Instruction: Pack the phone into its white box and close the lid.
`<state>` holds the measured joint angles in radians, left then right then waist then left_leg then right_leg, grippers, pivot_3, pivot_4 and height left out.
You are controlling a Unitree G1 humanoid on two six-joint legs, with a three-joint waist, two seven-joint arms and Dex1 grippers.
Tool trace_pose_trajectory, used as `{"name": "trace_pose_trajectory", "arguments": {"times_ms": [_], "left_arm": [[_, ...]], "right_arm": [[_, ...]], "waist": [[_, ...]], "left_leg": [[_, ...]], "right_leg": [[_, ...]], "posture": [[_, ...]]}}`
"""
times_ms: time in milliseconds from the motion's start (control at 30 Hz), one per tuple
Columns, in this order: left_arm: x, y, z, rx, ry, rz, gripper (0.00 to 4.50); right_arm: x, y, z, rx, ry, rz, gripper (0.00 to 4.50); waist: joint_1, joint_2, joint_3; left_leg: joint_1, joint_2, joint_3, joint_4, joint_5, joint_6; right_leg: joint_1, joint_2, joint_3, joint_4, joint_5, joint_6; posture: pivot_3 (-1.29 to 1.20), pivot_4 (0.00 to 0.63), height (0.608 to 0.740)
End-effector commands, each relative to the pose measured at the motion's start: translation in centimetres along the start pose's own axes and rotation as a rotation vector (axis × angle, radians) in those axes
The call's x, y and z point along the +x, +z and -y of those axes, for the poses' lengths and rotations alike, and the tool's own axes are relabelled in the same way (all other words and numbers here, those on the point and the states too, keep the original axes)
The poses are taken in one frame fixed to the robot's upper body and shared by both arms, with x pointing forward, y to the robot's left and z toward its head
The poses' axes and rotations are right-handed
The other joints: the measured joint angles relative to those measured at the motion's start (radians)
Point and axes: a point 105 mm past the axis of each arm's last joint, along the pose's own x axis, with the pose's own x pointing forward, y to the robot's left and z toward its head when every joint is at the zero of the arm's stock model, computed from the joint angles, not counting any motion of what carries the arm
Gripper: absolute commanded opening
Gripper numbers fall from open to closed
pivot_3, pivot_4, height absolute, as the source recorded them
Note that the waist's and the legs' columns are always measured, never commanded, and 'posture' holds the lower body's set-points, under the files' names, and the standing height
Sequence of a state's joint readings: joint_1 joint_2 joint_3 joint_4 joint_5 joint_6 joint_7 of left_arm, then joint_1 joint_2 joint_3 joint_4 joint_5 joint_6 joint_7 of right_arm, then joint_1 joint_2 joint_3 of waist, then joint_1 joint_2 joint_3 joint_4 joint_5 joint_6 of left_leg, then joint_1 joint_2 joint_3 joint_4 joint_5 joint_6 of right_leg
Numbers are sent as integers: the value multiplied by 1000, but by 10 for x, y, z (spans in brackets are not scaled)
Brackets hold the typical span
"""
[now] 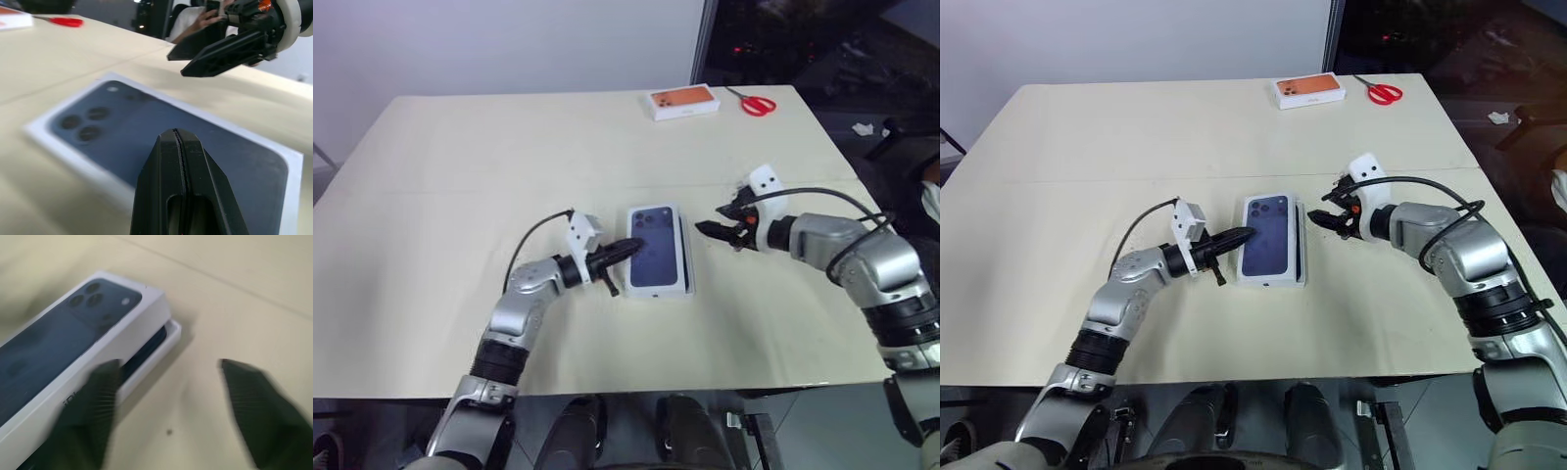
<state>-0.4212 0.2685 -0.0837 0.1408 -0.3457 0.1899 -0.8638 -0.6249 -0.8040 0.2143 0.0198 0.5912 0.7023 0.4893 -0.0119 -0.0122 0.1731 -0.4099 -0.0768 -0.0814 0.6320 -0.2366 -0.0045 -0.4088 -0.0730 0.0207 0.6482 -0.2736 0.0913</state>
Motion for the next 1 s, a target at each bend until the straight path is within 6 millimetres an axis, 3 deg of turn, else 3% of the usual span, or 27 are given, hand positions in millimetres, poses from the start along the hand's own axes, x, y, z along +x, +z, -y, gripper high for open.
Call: {"name": "trace_pose_trajectory", "arguments": {"times_ms": [33,100,267,500,600,867,1000], "left_arm": [[-17,11,-10,35,50,3,0],[-25,6,-17,40,86,-44,0],[-29,-26,-24,-103,118,-202,0],[-10,-53,-11,-189,71,-342,0],[0,-63,0,-222,12,-390,0],[19,-70,17,-268,-62,-405,0],[28,-63,21,-277,-75,-368,0]], "right_arm": [[1,13,5,-166,-35,41,1087],[3,10,3,-252,-31,28,9],[6,8,-7,-430,1,12,9],[9,6,-13,-534,17,-11,9],[3,2,-33,-597,130,-31,9],[-7,-9,-55,-636,250,-63,9],[-7,-15,-53,-649,241,-91,9]], "waist": [[1,0,0],[1,0,0],[3,0,0],[6,0,0],[15,0,0],[28,0,-1],[29,0,-1]], "left_leg": [[0,0,0,0,0,0],[0,0,0,0,0,0],[0,-1,0,0,0,0],[0,-2,-1,0,0,-1],[0,-2,-1,0,0,-1],[2,-5,-3,1,0,-1],[2,-7,-4,1,0,-1]], "right_leg": [[0,0,0,0,0,0],[0,0,0,-1,0,0],[0,-1,0,-1,0,0],[1,-1,-1,0,0,0],[1,-2,-1,0,0,0],[4,-4,-3,-1,0,0],[5,-6,-3,-1,0,0]], "posture": [[0,150,740],[0,150,740],[0,150,740],[0,150,740],[0,150,740],[0,150,740],[0,150,740]]}}
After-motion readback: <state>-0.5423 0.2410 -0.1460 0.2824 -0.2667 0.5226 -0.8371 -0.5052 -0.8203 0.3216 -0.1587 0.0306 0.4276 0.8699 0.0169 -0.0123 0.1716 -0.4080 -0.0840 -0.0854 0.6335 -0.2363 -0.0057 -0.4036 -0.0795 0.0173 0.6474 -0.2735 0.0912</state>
